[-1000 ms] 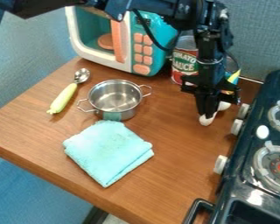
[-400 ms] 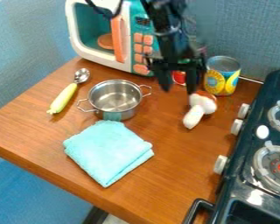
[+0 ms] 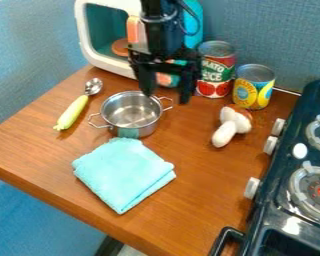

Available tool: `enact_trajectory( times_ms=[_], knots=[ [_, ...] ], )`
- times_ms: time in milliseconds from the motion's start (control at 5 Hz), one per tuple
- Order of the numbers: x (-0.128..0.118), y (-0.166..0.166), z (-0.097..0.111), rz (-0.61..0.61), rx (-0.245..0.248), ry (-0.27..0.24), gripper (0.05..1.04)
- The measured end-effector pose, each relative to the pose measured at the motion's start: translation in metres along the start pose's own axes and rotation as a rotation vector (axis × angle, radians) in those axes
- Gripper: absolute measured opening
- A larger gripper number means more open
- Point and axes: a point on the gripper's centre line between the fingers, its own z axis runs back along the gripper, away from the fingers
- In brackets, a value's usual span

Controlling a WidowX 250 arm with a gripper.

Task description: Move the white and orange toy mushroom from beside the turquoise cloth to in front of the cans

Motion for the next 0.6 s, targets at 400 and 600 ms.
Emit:
enact_trajectory(
  times_ms=[400, 600],
  knots=[
    [-0.049, 0.047, 0.013, -0.007, 0.120, 0.056, 1.001],
    [-0.061, 0.062, 0.013, -0.009, 0.084, 0.080, 1.001]
  ],
)
